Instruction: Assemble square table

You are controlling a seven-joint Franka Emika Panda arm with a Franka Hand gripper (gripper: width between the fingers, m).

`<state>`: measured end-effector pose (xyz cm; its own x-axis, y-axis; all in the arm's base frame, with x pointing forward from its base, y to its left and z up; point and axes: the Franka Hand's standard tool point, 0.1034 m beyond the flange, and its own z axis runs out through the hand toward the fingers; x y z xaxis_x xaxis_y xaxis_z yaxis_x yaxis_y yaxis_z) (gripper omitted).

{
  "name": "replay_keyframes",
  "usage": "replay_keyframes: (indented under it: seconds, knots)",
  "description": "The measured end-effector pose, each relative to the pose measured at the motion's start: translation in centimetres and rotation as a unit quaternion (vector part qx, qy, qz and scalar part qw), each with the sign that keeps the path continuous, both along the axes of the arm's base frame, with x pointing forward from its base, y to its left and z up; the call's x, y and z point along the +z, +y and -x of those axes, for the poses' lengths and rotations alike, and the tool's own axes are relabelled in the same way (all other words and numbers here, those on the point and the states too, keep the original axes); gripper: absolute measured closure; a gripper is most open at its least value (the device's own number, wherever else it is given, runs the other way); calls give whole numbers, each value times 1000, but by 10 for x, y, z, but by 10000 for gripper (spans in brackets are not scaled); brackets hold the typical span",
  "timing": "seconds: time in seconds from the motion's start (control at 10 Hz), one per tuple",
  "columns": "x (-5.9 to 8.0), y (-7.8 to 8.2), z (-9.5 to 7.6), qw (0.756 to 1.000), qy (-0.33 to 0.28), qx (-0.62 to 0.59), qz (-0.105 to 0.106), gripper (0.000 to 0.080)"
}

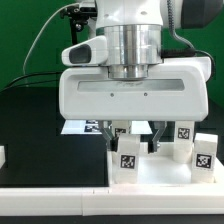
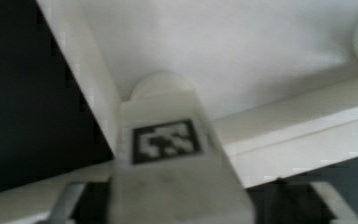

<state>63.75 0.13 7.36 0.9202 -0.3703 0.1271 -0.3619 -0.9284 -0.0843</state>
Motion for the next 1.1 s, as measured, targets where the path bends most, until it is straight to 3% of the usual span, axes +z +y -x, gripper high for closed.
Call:
replay_keyframes:
  seconds: [0.1, 0.3, 0.5, 0.6, 0.7, 0.8, 0.9, 1.1]
  knots:
    - [-1, -3, 1, 999, 3, -51, -6, 508]
    - [-1, -4, 1, 990, 7, -141, -18, 508]
    - [-1, -4, 3, 954, 15, -297, -41, 509]
    - [-2, -2, 4, 914, 24, -400, -66, 509]
    - [-1, 1, 4, 855, 31, -510, -92, 509]
    - [-1, 0, 4, 820, 36, -559, -114, 508]
    - [-1, 1, 4, 789, 41, -600, -123, 508]
    - [-2, 1, 4, 756, 45, -641, -128, 508]
